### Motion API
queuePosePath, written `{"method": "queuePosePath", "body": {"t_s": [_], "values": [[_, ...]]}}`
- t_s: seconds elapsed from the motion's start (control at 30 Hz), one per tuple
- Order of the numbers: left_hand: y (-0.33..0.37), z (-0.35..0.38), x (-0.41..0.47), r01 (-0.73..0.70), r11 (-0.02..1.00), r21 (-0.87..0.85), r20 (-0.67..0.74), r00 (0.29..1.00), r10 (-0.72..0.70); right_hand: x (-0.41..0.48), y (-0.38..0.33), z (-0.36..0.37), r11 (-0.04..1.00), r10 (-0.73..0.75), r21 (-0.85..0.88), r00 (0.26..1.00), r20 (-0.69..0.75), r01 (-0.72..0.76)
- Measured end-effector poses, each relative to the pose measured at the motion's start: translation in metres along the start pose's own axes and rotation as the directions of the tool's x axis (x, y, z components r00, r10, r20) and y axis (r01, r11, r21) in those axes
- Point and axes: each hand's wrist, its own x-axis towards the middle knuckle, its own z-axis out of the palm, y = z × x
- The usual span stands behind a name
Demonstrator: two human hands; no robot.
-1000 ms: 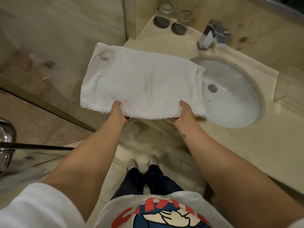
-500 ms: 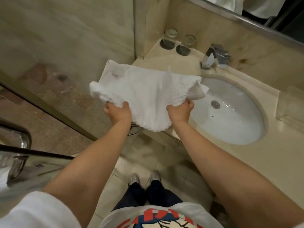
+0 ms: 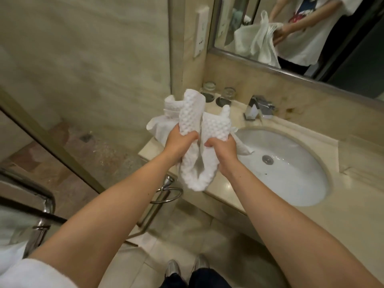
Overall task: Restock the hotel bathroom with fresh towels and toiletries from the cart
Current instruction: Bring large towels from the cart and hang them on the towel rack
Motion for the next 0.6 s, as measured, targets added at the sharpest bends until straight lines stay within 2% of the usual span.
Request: {"method": "queuePosePath", "body": {"t_s": [0.07,0.17,0.23,0.43,0.6], "values": [[0.012,0.002,-0.007,0.006,0.999,-0.036,0.020,1.000,-0.005,-0.007,-0.010,-0.004,0.997,0.005,0.079,1.000,0.011,-0.006],[0.031,0.000,-0.019,0.081,0.981,-0.177,-0.016,0.996,-0.085,-0.021,-0.025,-0.008,0.990,0.006,0.139,1.000,0.024,-0.009],[0.045,-0.003,-0.028,0.100,0.973,-0.210,-0.025,0.994,-0.107,-0.031,-0.036,-0.009,0.988,-0.004,0.153,0.999,0.041,-0.002],[0.090,-0.011,-0.064,0.081,0.971,-0.226,-0.010,0.996,-0.085,-0.065,-0.072,-0.015,0.982,-0.095,0.179,0.983,0.155,0.066],[0.113,-0.012,-0.106,0.058,0.976,-0.211,-0.073,0.995,-0.074,-0.099,-0.091,-0.031,0.981,-0.162,0.149,0.949,0.269,0.125]]}}
